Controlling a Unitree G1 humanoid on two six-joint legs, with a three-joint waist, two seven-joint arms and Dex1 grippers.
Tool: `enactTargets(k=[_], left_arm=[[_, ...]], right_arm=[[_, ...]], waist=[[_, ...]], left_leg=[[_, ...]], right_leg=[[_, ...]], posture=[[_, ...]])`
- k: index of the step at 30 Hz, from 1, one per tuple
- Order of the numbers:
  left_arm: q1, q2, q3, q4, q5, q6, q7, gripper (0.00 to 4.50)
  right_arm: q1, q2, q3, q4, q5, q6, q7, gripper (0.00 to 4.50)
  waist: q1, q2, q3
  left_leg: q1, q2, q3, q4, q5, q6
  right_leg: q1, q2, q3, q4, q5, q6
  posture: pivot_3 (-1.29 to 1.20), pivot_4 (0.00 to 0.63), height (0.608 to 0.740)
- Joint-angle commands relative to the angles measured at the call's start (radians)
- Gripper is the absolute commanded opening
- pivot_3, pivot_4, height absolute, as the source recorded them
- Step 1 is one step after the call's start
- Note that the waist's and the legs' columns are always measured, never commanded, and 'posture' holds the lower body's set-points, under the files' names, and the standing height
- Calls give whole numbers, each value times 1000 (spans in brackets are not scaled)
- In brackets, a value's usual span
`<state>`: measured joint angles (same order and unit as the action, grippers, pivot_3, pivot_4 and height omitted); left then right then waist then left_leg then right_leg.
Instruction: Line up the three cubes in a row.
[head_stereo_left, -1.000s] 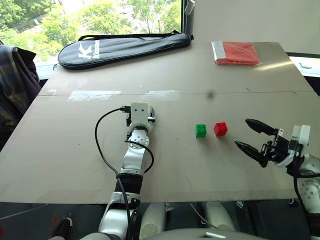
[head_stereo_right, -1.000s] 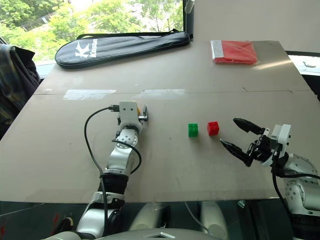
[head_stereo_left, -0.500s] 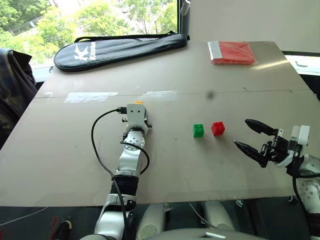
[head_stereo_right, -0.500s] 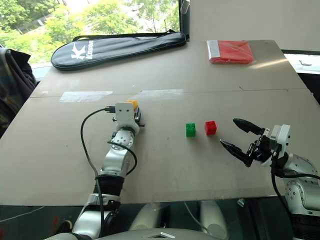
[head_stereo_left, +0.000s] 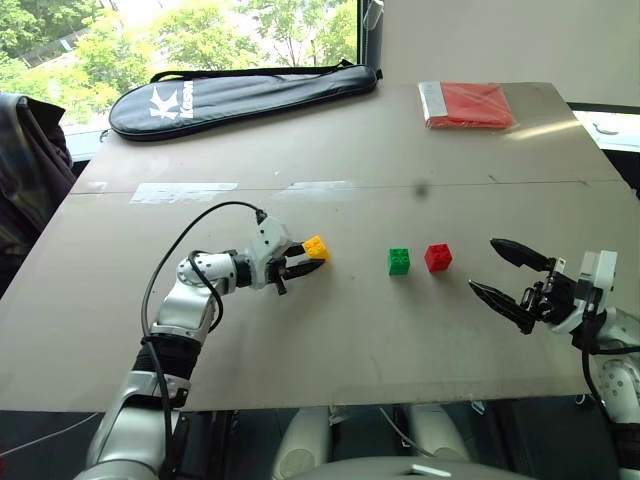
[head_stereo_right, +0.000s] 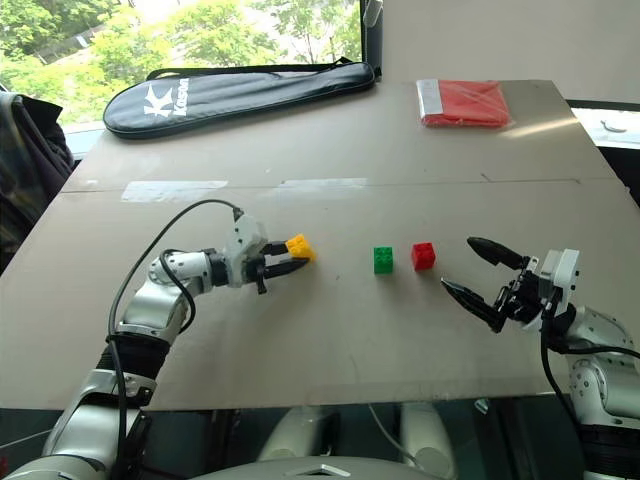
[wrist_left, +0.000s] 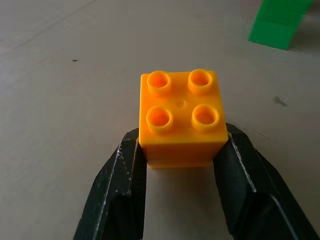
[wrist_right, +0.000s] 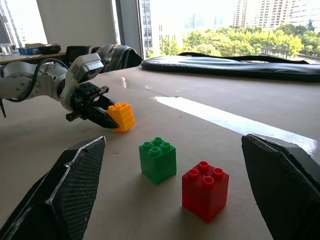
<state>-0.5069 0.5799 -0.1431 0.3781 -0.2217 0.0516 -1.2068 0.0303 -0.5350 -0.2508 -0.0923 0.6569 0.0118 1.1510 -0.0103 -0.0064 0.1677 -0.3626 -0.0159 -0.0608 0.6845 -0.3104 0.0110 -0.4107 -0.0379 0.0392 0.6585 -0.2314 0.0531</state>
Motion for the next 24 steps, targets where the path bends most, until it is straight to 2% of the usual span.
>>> enactTargets(k=[1,13,24], left_arm=[[-93,0,-36,61,-13,-6,-154,1430],[-291,-76,-126,270,122,-123,-231,1430],[-305,-110,-123,259,128,-93,-230,1430]], right_arm=[[7,-14,-17,-11,13,-6,24,4500],[45,-28,-20,-18,-9,-19,50,4500],[61,-26,-23,-12,-13,-41,50,4500]], waist=[[-3,0,0],[-5,-1,1],[-5,-1,1]], left_leg=[[0,0,0,0,0,0],[0,1,-1,0,0,1],[0,1,-2,0,-1,1]], right_leg=[[0,0,0,-1,0,0],[0,2,1,0,0,0],[0,2,2,0,0,0]], posture=[[0,150,740],[0,150,740],[0,150,740]])
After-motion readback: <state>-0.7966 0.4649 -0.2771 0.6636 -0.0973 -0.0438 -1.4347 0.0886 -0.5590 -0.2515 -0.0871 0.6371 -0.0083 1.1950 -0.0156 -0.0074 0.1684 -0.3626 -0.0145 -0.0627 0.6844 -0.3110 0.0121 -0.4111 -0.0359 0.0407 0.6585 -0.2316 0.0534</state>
